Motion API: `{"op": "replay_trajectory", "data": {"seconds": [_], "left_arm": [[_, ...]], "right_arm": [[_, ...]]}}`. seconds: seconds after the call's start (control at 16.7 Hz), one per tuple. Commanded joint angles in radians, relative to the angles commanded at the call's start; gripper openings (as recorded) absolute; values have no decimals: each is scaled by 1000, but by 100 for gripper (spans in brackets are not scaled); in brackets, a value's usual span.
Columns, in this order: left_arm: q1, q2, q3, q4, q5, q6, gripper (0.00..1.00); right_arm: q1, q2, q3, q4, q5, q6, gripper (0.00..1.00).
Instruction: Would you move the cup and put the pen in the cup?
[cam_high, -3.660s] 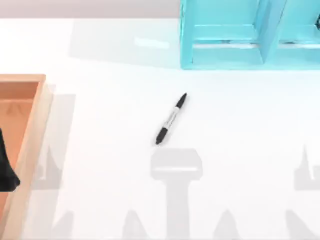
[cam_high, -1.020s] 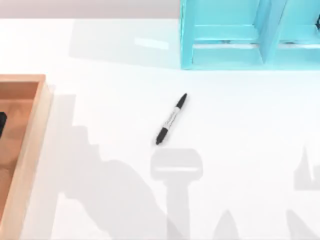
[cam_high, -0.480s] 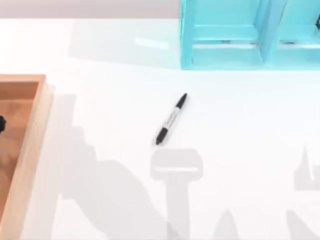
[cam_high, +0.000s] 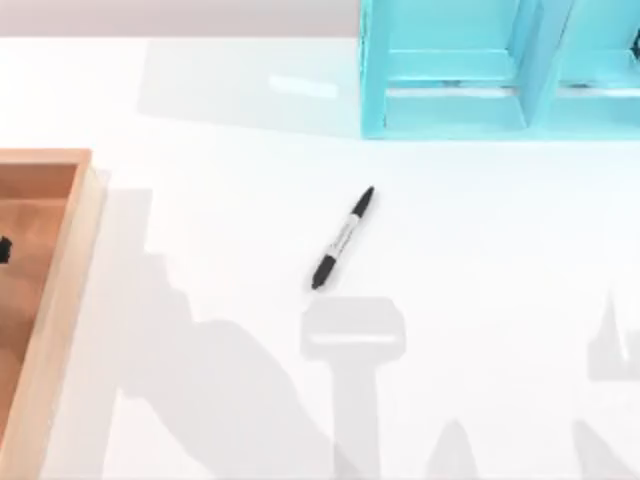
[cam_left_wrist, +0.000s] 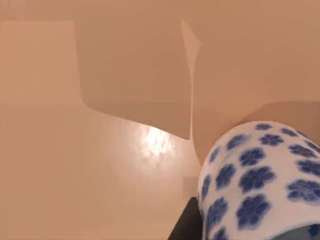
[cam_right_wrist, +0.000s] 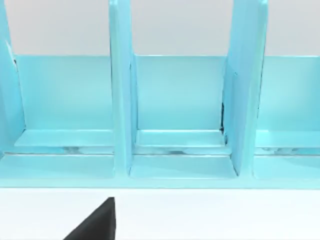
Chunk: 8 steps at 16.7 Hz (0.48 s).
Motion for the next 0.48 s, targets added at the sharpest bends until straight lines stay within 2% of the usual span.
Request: {"op": "replay_trajectory", "data": {"seconds": [0.06, 0.12, 0.48], "left_arm": [[0, 0, 0, 0, 0, 0, 2], [0, 0, 0, 0, 0, 0, 0], [0, 0, 0, 0, 0, 0, 0]], "right_arm": [[0, 0, 0, 0, 0, 0, 100], [0, 0, 0, 0, 0, 0, 100], [0, 0, 0, 0, 0, 0, 100]]}}
